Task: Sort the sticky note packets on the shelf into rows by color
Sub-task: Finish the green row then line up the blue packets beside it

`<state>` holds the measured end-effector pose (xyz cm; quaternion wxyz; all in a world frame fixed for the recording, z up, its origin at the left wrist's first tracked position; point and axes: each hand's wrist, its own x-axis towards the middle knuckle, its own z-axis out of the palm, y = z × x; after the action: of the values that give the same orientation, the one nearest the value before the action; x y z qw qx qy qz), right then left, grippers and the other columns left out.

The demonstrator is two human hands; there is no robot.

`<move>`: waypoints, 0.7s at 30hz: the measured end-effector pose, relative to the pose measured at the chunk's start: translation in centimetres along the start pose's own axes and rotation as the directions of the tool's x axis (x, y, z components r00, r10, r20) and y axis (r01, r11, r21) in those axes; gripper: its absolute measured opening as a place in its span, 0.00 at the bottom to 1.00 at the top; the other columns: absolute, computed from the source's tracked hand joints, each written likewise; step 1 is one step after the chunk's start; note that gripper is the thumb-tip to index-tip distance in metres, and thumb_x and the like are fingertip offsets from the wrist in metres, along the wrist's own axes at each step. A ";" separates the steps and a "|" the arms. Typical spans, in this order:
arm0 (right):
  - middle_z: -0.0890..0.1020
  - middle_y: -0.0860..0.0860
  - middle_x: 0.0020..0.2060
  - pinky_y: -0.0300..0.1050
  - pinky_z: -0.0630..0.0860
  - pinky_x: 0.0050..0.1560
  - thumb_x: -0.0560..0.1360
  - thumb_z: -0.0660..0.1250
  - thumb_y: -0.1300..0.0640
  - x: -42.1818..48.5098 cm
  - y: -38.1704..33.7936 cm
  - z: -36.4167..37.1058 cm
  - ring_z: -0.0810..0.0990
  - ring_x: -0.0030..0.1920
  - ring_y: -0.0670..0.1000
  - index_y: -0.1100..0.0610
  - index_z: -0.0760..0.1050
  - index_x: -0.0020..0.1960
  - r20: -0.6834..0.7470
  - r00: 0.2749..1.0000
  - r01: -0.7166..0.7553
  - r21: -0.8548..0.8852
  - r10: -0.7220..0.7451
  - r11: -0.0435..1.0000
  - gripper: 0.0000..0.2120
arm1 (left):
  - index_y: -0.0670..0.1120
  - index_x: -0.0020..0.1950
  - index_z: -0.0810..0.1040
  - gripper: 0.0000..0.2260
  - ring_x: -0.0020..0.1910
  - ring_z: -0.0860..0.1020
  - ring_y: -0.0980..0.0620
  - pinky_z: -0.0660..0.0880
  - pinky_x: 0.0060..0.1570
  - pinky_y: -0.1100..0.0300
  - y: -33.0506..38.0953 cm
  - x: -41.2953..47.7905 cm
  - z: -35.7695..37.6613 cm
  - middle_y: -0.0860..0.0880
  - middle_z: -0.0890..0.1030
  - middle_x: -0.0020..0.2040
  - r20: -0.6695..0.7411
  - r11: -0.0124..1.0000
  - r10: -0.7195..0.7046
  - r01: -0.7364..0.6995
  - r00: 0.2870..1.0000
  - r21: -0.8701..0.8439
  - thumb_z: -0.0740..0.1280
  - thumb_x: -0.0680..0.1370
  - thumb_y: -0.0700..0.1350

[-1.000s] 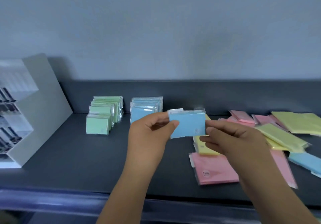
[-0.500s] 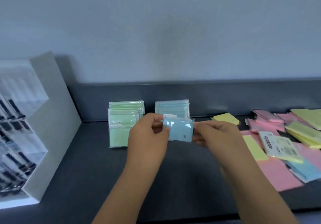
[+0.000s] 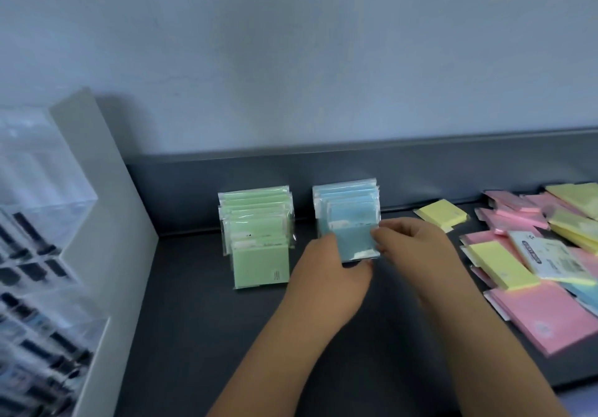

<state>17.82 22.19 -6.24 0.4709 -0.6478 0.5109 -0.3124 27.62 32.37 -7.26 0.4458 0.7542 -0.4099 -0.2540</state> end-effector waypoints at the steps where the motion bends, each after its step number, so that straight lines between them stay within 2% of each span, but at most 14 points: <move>1: 0.86 0.46 0.47 0.48 0.81 0.50 0.73 0.71 0.54 0.0 -0.1 0.2 0.84 0.50 0.50 0.51 0.84 0.54 -0.003 1.000 0.008 -0.005 -0.008 1.000 0.10 | 0.59 0.61 0.78 0.14 0.50 0.81 0.58 0.81 0.50 0.55 -0.1 0.1 0.0 0.57 0.81 0.54 -0.001 1.000 -0.003 0.003 1.000 -0.004 0.66 0.75 0.56; 5: 0.86 0.44 0.49 0.50 0.81 0.55 0.74 0.71 0.53 -0.1 -0.2 -0.1 0.84 0.52 0.47 0.50 0.83 0.57 0.006 1.000 0.029 -0.042 -0.029 0.999 0.12 | 0.58 0.64 0.75 0.18 0.52 0.79 0.53 0.79 0.53 0.51 -0.7 0.3 0.4 0.55 0.78 0.56 -0.028 0.995 0.013 -0.010 1.000 0.101 0.62 0.77 0.62; 7: 0.85 0.43 0.50 0.47 0.79 0.53 0.76 0.71 0.51 -0.4 -0.3 -0.6 0.83 0.53 0.46 0.50 0.82 0.57 0.007 0.998 0.062 -0.089 -0.061 0.994 0.11 | 0.54 0.68 0.72 0.20 0.55 0.76 0.51 0.76 0.57 0.51 -0.5 -0.1 0.5 0.53 0.75 0.59 -0.128 0.957 0.069 -0.029 0.989 0.287 0.55 0.81 0.63; 9: 0.83 0.43 0.57 0.44 0.73 0.53 0.77 0.71 0.47 -0.9 -0.5 -1.2 0.79 0.57 0.46 0.48 0.79 0.59 -0.028 0.993 0.108 -0.199 -0.116 0.974 0.12 | 0.50 0.69 0.70 0.26 0.58 0.73 0.49 0.74 0.60 0.52 0.0 -0.7 0.4 0.51 0.74 0.61 -0.192 0.892 0.140 -0.040 0.971 0.451 0.48 0.82 0.65; 11: 0.77 0.45 0.68 0.45 0.70 0.59 0.77 0.70 0.43 -1.1 -0.2 -2.0 0.75 0.66 0.48 0.49 0.74 0.72 -0.046 0.982 0.155 -0.349 -0.181 0.924 0.25 | 0.50 0.66 0.72 0.31 0.61 0.72 0.48 0.73 0.61 0.52 0.6 -1.2 0.2 0.51 0.74 0.61 -0.189 0.835 0.200 -0.067 0.961 0.546 0.41 0.80 0.67; 13: 0.70 0.45 0.76 0.49 0.69 0.63 0.76 0.68 0.38 -1.5 0.0 -2.9 0.70 0.73 0.50 0.47 0.66 0.78 -0.015 0.966 0.216 -0.496 -0.257 0.841 0.33 | 0.51 0.64 0.74 0.33 0.67 0.69 0.47 0.71 0.66 0.52 1.0 -1.5 0.1 0.52 0.74 0.63 -0.148 0.791 0.229 -0.095 0.962 0.605 0.40 0.79 0.68; 16: 0.63 0.45 0.79 0.53 0.68 0.69 0.74 0.63 0.33 -1.7 0.6 -4.3 0.62 0.78 0.50 0.45 0.62 0.80 0.066 0.939 0.304 -0.612 -0.337 0.730 0.38 | 0.51 0.69 0.74 0.35 0.81 0.54 0.45 0.59 0.78 0.48 2.0 -2.3 0.5 0.51 0.70 0.75 -0.107 0.727 0.254 -0.116 0.961 0.676 0.39 0.79 0.69; 18: 0.62 0.46 0.80 0.53 0.65 0.72 0.74 0.61 0.31 -1.8 1.1 -5.3 0.58 0.80 0.49 0.46 0.62 0.81 0.093 0.926 0.344 -0.608 -0.366 0.716 0.39 | 0.51 0.73 0.72 0.38 0.82 0.47 0.43 0.55 0.80 0.45 2.7 -2.7 1.2 0.50 0.63 0.80 -0.120 0.696 0.266 -0.105 0.957 0.710 0.38 0.79 0.69; 21: 0.62 0.47 0.80 0.52 0.62 0.75 0.74 0.58 0.30 -1.6 1.9 -7.1 0.57 0.80 0.49 0.48 0.63 0.80 0.124 0.909 0.389 -0.598 -0.399 0.701 0.40 | 0.51 0.78 0.67 0.38 0.82 0.42 0.44 0.49 0.80 0.45 3.7 -2.6 2.9 0.50 0.57 0.83 -0.123 0.690 0.236 -0.077 0.964 0.720 0.38 0.78 0.70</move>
<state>10.37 21.61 -5.30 0.1550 -0.8561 0.4368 -0.2287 22.61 32.23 -5.28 0.1818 0.8512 -0.4906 0.0419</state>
